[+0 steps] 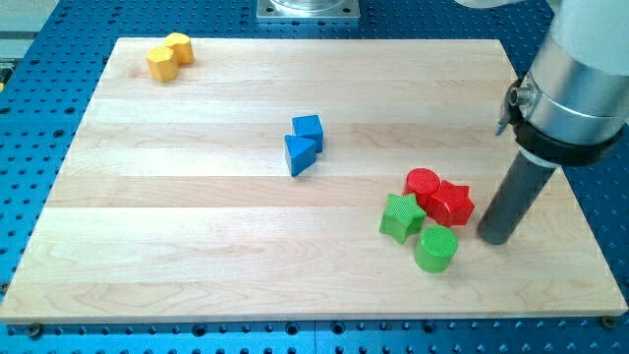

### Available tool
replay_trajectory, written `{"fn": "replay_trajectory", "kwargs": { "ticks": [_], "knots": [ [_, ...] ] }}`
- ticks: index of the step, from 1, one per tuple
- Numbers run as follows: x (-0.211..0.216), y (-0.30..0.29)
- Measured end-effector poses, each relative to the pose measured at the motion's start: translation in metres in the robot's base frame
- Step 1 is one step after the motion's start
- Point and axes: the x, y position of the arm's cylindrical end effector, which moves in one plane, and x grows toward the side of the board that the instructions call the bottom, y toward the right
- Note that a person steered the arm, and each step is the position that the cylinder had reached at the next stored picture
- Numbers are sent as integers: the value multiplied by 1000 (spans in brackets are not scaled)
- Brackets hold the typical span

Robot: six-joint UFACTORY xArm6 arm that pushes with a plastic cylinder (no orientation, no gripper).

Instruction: Move red star above green star

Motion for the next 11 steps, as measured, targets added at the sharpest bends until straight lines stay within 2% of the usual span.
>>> {"fn": "replay_trajectory", "kwargs": {
  "ticks": [2,4,5,6,7,11],
  "knots": [
    [-8,20],
    [-50,20],
    [-51,26],
    [-14,55],
    [-5,38],
    [-23,-35]
  ]
}}
